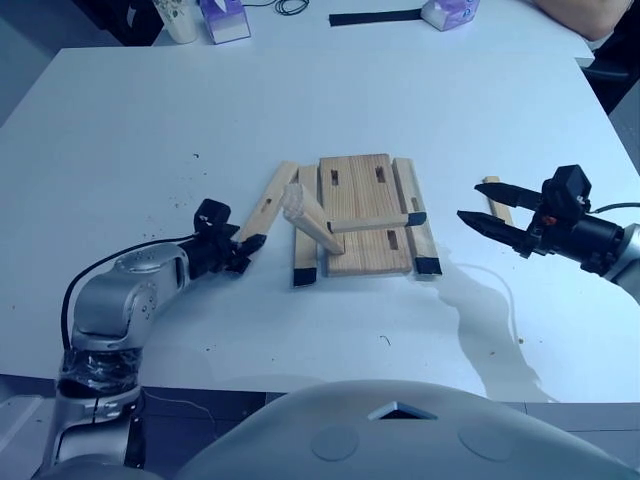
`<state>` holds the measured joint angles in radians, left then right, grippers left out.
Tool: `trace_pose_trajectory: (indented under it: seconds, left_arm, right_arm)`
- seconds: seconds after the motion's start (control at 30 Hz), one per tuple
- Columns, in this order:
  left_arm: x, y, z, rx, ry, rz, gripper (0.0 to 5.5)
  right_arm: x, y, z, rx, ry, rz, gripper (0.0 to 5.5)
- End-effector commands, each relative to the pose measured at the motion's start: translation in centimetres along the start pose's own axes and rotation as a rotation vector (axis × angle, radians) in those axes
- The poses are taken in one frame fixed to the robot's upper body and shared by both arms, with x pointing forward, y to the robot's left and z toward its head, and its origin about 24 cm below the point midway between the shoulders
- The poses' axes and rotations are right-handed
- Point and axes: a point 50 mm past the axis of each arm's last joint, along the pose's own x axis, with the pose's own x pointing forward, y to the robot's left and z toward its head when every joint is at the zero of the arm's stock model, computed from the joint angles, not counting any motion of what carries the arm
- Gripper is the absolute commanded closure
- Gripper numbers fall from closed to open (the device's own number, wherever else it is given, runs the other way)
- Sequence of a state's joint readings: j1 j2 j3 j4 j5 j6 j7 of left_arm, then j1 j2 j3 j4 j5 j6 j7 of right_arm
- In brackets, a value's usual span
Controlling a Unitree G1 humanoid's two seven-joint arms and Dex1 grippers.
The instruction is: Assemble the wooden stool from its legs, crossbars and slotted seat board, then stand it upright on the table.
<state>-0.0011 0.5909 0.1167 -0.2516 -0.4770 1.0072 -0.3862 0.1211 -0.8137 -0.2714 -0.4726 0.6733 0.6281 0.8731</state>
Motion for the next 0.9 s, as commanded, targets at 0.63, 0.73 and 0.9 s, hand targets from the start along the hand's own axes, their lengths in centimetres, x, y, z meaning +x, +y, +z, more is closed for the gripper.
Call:
trace_pose_trajectory:
  seconds: [0.63, 0.73, 0.9]
  left_arm:
    - [-1.5, 3.2, 4.4, -0.125, -0.288, -0.045, 3.44]
    - [-4.3, 2.6, 8.7, -0.044, -0.539, -0.142, 3.44]
    - [-10.1, -2.0, 14.0, 0.141, -0.795, -0.522, 3.49]
  right_arm:
    - [-0.2, -1.2, 0.6, -0.026, -0.017, -0.034, 2.6]
    - [-0.5, -2.0, 1.4, -0.028, -0.054, -0.056, 2.6]
    - [-0.2, -2.6, 5.3, -0.011, -0.215, 0.008, 2.6]
